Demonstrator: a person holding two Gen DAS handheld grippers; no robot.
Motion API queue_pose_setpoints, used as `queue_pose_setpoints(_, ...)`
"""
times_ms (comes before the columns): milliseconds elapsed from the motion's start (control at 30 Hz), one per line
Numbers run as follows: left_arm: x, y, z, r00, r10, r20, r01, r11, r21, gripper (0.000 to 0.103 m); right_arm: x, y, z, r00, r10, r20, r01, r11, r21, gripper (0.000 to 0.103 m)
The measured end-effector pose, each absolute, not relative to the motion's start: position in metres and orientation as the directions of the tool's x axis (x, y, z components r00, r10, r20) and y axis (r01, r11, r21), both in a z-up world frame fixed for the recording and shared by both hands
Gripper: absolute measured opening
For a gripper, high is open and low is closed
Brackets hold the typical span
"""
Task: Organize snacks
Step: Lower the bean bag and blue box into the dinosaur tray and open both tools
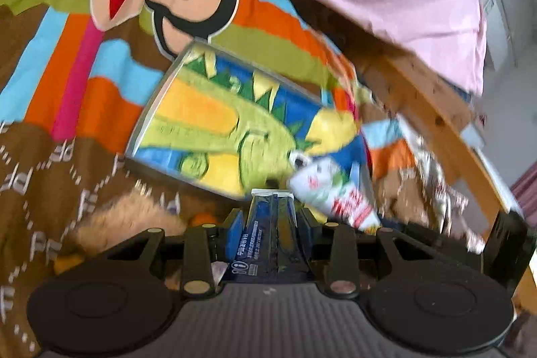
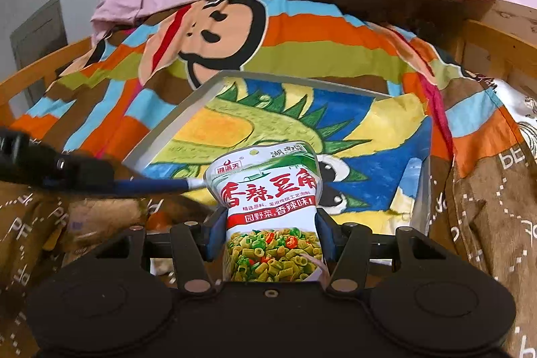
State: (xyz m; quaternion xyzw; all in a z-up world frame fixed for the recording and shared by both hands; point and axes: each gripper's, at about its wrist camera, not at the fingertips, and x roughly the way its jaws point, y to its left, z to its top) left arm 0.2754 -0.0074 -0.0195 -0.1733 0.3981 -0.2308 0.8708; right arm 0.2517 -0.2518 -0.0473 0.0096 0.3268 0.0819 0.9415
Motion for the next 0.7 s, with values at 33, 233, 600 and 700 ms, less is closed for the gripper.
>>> queue_pose_setpoints(33, 0.281, -0.009, -0.02, 0.585, -0.541, -0.604, 0.261, 0.831, -0.491, 0.039, 0.254, -0.253, -0.048, 0.776, 0.157, -0.611, -0.143, 0.987, 0.072, 0.056)
queue_pose_setpoints(233, 0.31, -0.016, -0.04, 0.564, -0.571, -0.597, 0.237, 0.804, -0.545, 0.022, 0.267, -0.254, -0.056, 0.768, 0.156, -0.621, -0.133, 0.988, 0.083, 0.056)
queue_pose_setpoints(600, 0.308, -0.03, -0.067, 0.477, -0.572, -0.667, 0.291, 0.82, -0.493, 0.035, 0.274, -0.252, -0.063, 0.758, 0.151, -0.634, -0.134, 0.988, 0.076, 0.056)
queue_pose_setpoints(700, 0.308, -0.033, -0.07, 0.457, -0.585, -0.67, 0.299, 0.81, -0.504, 0.041, 0.277, -0.254, -0.065, 0.756, 0.145, -0.638, -0.125, 0.989, 0.076, 0.056)
